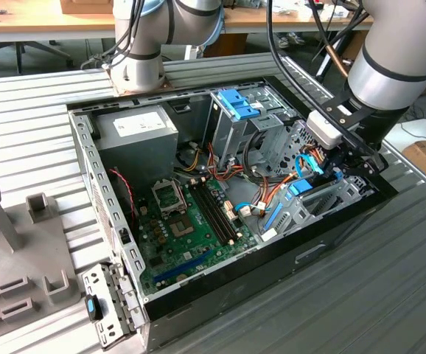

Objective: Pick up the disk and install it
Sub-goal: 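Insert the disk into the insertion slot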

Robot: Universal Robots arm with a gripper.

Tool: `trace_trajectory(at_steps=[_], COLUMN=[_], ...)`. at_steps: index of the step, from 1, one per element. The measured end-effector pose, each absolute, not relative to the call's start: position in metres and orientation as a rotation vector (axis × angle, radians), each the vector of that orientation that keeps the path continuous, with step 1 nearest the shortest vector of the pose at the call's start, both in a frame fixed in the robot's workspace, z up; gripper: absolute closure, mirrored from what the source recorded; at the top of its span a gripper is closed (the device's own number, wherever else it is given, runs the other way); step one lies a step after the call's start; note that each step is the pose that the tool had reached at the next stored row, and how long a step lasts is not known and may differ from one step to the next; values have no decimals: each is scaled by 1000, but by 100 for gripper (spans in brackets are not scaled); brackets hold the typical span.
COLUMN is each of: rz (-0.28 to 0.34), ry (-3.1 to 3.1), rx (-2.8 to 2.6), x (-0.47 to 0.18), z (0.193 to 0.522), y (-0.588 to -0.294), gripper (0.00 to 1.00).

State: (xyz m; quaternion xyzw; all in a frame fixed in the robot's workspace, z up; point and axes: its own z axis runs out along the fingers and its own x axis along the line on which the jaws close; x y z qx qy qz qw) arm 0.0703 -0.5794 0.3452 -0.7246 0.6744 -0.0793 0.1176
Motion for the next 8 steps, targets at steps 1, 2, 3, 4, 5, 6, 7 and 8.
trace_trajectory(at_steps=[1,2,3,4,5,6,7,8], rz=[-232,-232,-232,-232,-232,-232,-232,-232], ry=[1974,1973,1974,1974,1974,1974,1973,1974], rx=[-2120,-2120,-2120,-2120,-2120,-2120,-2120,-2120], x=[70,70,70,70,70,70,70,70], z=[345,344,344,344,343,343,343,342], y=[-579,-579,-579,-579,-579,-579,-579,-579], gripper=[83,83,83,83,83,83,83,83])
